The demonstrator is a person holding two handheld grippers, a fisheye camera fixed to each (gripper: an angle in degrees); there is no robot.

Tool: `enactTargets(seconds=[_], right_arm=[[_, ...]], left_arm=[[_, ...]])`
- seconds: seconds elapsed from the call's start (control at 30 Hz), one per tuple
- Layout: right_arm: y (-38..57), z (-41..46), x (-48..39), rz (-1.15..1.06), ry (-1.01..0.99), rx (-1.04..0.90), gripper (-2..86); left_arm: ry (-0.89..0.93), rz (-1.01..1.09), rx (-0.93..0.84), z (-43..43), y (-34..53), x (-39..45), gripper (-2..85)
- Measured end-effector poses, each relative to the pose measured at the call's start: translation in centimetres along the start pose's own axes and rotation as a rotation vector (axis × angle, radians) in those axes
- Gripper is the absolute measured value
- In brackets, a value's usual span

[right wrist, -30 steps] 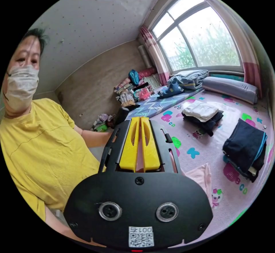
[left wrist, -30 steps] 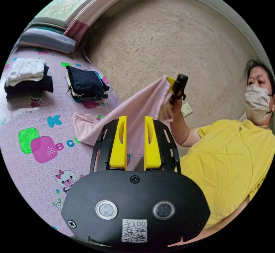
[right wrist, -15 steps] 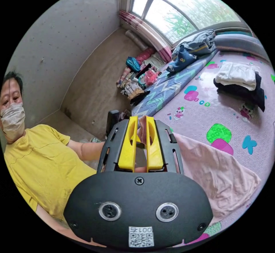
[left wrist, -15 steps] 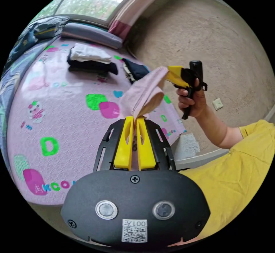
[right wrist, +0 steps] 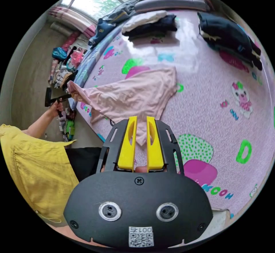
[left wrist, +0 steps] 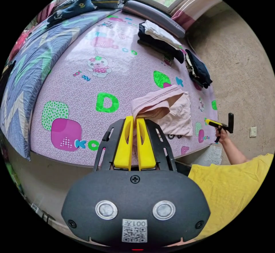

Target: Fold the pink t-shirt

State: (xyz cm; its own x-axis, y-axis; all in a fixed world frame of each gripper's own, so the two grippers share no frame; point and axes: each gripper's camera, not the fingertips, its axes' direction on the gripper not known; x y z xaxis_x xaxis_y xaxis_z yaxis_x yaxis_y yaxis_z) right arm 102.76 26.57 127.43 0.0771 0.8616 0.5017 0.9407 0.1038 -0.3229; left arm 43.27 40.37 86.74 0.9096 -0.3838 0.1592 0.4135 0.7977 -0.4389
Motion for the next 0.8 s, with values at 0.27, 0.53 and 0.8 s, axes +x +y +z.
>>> enactTargets(seconds=[0.27,0.53,0.8], right_arm=[[4.9,8.6,5.9,0.175,-0.157,-0.17,6.4],[5.8,9.7,9.4,0.367,-0.252,-0.076,2.1],[9.4,-1.0,5.4,0.196,-0.357,0.305,0.8]], left_arm=[[-0.052,-0.058,-0.04,-0.6,-1.9,2.5,-0.9],[-0.046,-0.063,-0.063,-1.5,-2.9,2.5,-0.9],[0.064,0.026,-0.065,-5.0,-4.1,-0.9,-0.9]])
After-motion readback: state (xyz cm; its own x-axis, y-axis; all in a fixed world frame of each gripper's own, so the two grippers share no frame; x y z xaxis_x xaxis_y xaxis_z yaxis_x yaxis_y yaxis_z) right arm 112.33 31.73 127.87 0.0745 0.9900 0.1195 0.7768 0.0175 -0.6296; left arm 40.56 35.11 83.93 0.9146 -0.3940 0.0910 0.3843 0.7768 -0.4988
